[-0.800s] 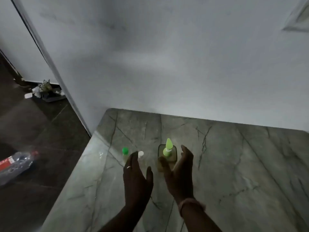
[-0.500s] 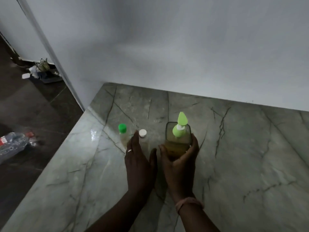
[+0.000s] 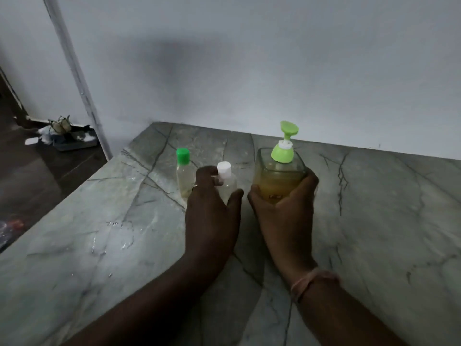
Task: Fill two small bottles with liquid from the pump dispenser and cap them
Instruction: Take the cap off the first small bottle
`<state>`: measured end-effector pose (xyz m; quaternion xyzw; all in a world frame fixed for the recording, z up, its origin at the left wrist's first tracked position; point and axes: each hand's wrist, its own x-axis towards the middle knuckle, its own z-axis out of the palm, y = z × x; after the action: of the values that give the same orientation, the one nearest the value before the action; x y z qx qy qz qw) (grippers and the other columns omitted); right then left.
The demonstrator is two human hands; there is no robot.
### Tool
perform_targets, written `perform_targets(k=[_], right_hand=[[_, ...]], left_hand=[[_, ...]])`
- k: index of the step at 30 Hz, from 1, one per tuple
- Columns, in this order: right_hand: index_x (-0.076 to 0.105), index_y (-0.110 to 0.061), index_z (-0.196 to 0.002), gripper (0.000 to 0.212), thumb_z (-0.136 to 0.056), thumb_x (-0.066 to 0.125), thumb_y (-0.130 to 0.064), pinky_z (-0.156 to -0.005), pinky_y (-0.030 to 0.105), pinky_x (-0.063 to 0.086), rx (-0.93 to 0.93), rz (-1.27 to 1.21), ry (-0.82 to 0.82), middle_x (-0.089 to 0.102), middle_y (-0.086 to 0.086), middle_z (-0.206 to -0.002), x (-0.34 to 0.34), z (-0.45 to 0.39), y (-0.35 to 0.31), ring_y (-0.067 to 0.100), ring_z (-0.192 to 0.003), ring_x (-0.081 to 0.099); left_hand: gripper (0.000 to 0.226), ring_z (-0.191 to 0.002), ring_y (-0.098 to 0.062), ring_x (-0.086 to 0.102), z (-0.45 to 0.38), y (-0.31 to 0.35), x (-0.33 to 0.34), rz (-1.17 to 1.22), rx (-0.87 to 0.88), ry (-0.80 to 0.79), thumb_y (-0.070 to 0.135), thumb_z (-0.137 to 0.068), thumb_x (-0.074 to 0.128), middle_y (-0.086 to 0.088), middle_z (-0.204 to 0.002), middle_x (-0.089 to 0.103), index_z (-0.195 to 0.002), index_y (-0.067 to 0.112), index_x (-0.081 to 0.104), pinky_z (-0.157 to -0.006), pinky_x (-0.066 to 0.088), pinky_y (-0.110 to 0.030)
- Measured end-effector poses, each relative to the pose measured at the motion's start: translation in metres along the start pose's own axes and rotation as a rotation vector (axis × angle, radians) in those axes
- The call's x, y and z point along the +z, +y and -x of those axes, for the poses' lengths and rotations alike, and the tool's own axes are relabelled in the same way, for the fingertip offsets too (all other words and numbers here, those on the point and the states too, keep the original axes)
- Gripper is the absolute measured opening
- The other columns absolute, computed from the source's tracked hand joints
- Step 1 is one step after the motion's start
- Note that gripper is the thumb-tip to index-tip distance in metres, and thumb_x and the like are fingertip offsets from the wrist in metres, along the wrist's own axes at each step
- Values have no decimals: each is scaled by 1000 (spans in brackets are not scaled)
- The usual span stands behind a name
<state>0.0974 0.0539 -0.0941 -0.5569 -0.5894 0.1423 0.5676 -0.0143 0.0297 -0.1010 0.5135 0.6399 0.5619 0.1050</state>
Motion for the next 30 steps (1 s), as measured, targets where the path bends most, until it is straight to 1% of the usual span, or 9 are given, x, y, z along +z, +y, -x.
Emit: perform_targets(k=[2,7,9,14,19,23,25,28,30], right_hand=[[30,-23,-132,81,-70,81,-36,-76,18,43,8,-11,-27,47,-5,-124,-8,3,-5,9,-102,49],[32,-23,-127,76,-70,79,-41,-83,28,47,7,-36,-65,49,-6,-117,-48,29,-26,14,-99,53],[33,-21,-124,73,-70,78,-41,-83,29,47,2,-18,-68,52,-3,-115,-64,46,-36,16,-97,55],[37,-19,-122,69,-69,78,-37,-77,26,45,26,-54,-84,55,-1,-112,-96,86,-52,18,-94,58],[36,-23,-123,71,-68,79,-36,-78,26,45,26,-94,-70,53,-4,-113,-118,111,-55,16,-94,56],[35,-26,-122,70,-68,79,-36,-74,24,45,3,-96,-97,53,-5,-113,-120,118,-48,15,-94,57],[34,-26,-123,72,-69,80,-38,-74,23,46,-4,-89,-97,52,-5,-115,-116,120,-43,15,-95,57],[32,-28,-125,75,-69,79,-39,-79,28,52,0,-82,-102,51,-5,-118,-110,119,-39,16,-100,57],[28,-29,-129,79,-69,79,-38,-85,33,54,10,-90,-134,49,-2,-124,-106,119,-34,20,-108,57]], left_hand=[[47,-95,-10,60,6,4,-13,7,20,-10,32,-82,75,14,-106,60,-115,34,42,-77,51,-35],[45,-88,-13,60,49,13,-62,14,96,-42,32,-80,75,12,-103,61,-111,34,42,-73,49,-34],[47,-86,-14,60,66,12,-78,6,86,-49,32,-79,76,11,-102,62,-112,33,43,-74,50,-35],[47,-86,-16,61,100,14,-105,27,48,-56,33,-78,76,10,-100,63,-112,30,44,-77,53,-41],[49,-87,-14,61,115,19,-110,48,40,-100,32,-76,79,9,-102,64,-113,26,48,-74,48,-31],[43,-88,-9,59,119,18,-106,18,93,-149,33,-76,80,12,-100,63,-109,31,53,-72,46,-25],[40,-88,-8,59,117,16,-104,6,102,-164,34,-76,80,12,-100,64,-108,32,56,-73,47,-25],[39,-89,-3,58,116,16,-103,-14,112,-187,37,-75,81,13,-100,64,-106,34,58,-72,46,-22],[40,-90,0,58,117,14,-102,-10,122,-201,38,-74,81,13,-101,64,-108,33,60,-73,47,-21]])
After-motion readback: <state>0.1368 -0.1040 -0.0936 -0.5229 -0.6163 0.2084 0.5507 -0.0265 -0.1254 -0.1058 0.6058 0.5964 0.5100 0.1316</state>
